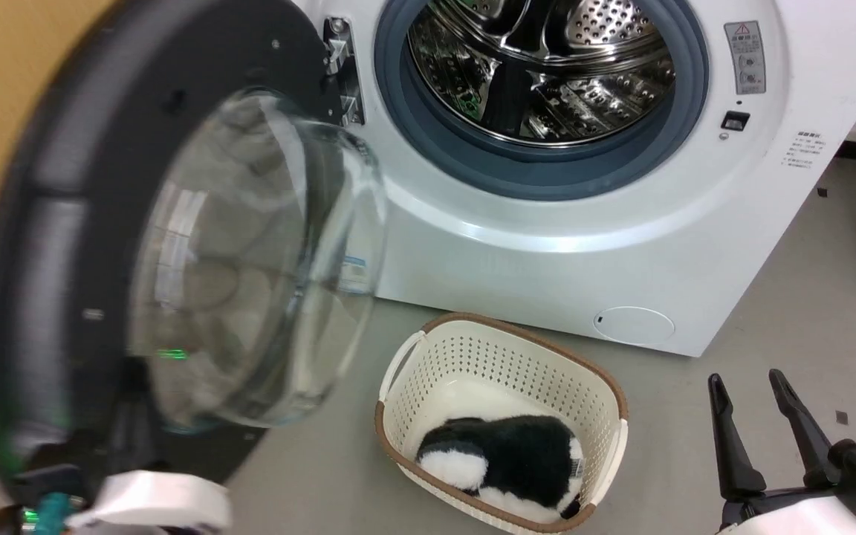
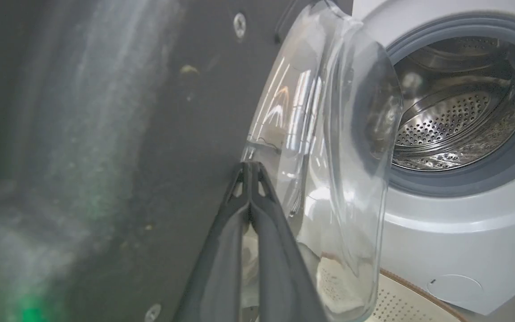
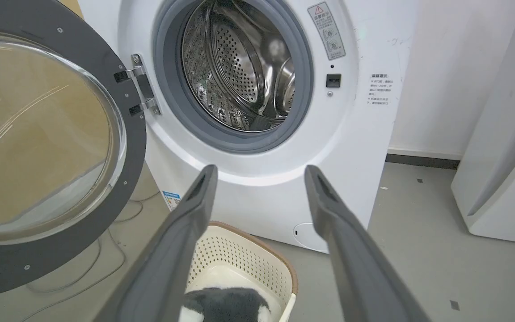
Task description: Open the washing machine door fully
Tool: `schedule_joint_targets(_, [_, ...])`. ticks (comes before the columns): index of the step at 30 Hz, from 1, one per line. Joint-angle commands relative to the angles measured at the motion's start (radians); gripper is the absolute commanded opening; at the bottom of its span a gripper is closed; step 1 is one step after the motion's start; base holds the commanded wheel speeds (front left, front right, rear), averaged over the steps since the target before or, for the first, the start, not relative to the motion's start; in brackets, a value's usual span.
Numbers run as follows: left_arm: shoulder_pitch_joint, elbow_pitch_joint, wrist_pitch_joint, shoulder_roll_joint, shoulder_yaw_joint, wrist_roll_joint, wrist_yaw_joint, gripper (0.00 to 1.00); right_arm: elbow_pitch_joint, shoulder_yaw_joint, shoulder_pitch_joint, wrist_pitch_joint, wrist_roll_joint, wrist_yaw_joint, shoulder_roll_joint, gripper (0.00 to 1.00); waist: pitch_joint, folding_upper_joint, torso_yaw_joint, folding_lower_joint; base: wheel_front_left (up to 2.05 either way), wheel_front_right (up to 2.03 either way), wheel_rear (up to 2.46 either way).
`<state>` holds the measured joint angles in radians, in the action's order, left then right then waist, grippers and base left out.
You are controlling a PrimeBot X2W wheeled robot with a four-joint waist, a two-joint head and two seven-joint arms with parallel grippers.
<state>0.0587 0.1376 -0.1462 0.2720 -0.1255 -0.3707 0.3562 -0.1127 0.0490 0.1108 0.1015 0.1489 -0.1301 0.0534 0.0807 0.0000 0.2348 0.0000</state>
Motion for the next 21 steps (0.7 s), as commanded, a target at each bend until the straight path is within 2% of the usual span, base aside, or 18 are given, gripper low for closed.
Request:
schedule_joint_targets(1, [-0.023,-0.032,-0.021,0.020,0.029,-0.010,-0.005,0.00,-0.010,-0.002,-0.014,-0.001,-0.006,-0.001,-0.003,1.00,0.005,0.0000,-0.003,0.0000,0.00,0.00,0.00])
schedule_joint_targets(12, [-0.129,-0.301,-0.110,0.069,0.199,-0.084,-0.068,0.00,-0.019,0.001,-0.026,-0.001,-0.005,-0.001,-0.003,1.00,0.023,0.0000,-0.015,0.0000,0.00,0.00,0.00])
schedule_joint_targets(21, [-0.149,-0.369,-0.115,0.048,0.271,-0.055,-0.113,0.00,-0.008,-0.003,-0.031,-0.002,-0.005,-0.001,-0.003,1.00,0.018,0.0000,-0.025,0.0000,0.00,0.00,0.00])
